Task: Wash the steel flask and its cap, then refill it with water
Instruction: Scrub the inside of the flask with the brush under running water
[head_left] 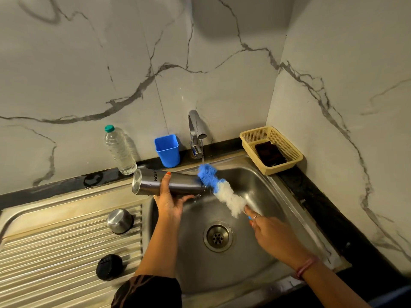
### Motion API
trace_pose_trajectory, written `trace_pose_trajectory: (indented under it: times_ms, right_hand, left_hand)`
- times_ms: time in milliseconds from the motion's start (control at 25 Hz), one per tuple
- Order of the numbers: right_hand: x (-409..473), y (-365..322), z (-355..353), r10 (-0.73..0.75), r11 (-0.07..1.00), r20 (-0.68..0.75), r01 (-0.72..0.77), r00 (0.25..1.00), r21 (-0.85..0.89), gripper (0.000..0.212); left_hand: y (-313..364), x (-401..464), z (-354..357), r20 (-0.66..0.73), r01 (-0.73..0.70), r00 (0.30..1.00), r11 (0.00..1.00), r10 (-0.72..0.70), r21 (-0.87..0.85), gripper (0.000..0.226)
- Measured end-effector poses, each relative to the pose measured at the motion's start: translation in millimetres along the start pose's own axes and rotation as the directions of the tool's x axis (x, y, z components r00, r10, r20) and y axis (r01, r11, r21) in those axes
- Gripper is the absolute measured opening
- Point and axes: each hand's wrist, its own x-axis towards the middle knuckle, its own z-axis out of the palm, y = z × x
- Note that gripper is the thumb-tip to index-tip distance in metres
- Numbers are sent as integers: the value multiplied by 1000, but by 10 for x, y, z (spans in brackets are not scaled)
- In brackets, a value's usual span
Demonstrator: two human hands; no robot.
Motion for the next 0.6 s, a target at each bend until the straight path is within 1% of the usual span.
trace_pose_trajectory:
  times_ms: [80, 160, 240, 400, 480, 520, 600]
  right_hand:
    - [96, -129, 12, 5, 1000, -13, -5, 1000, -21, 50]
    - [192, -216, 9, 2, 1000, -18, -2, 1000, -18, 53]
    - [220, -265, -8, -20, 998, -22, 19, 1000, -66, 53]
    - [33, -304, -114, -50, 985, 8, 51, 999, -164, 51]
    - [29, -334, -181, -59, 975, -11, 56, 998, -216, 51]
    - [68, -373, -207, -63, 967, -27, 55, 998, -249, 51]
    - [230, -424, -214, -40, 968, -31, 31, 999, -248, 50]
  left_hand:
    - [-30, -15, -3, 25, -2, 1000, 1000, 1, 20, 99]
    - [-67, -6, -16, 34, -3, 999, 1000, 2, 31, 86]
    - [-59, 20, -6, 32, -14, 999, 999, 13, 31, 77]
    - [15, 102, -8, 22, -44, 999, 999, 44, 11, 92]
    - [15, 94, -11, 23, -31, 999, 999, 31, 9, 101]
    - [3, 91, -16, 31, -24, 999, 1000, 24, 10, 99]
    - [-37, 86, -8, 47, -21, 999, 999, 19, 25, 82]
